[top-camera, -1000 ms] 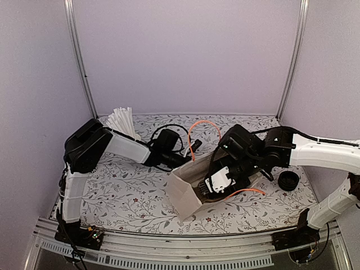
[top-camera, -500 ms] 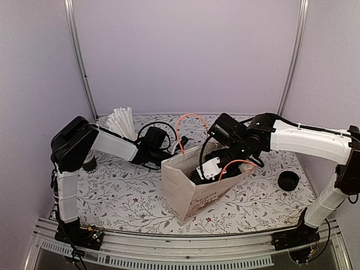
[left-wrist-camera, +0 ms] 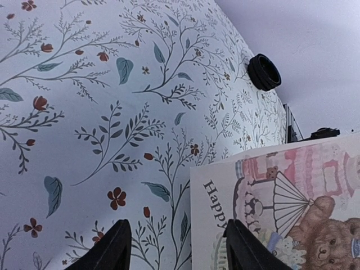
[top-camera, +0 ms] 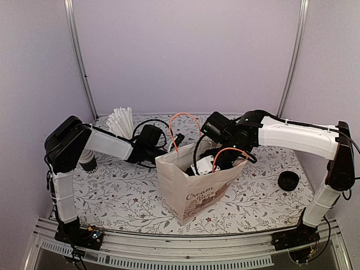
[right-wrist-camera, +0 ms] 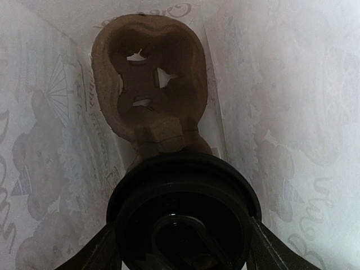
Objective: Pack the takeout coffee
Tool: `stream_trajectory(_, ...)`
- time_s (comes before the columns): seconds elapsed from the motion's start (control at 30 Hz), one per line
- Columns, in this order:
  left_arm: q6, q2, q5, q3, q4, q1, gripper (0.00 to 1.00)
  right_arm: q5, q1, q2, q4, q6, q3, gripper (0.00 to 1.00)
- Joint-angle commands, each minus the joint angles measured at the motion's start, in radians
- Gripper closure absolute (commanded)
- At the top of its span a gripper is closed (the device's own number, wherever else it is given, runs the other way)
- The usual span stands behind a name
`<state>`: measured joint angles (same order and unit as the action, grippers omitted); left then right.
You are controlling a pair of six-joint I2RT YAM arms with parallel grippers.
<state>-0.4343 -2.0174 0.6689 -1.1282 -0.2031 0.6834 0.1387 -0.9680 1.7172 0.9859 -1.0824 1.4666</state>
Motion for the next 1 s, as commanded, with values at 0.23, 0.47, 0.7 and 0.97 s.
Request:
stream_trajectory(0.23, 0.000, 0.065, -0.015, 0.043, -0.011, -0.012, 0.40, 0.070, 0.000, 0.124, -0.033, 0.104, -0.109, 0.67)
stream_trajectory(0.47, 0.000, 0.121, -0.031, 0.095, -0.009, -0.014, 0.40, 0.079, 0.000, 0.168, -0.016, 0.161, -0.123, 0.67)
stream_trajectory(0.7, -0.002, 0.189, -0.050, 0.143, 0.001, -0.015, 0.40, 0.130, 0.000, 0.163, 0.084, 0.111, -0.129, 0.67)
stream_trajectory(0.97, -0.008, 0.244, -0.070, 0.160, 0.020, -0.015, 0.41, 0.010, -0.001, 0.193, -0.006, 0.210, -0.126, 0.71)
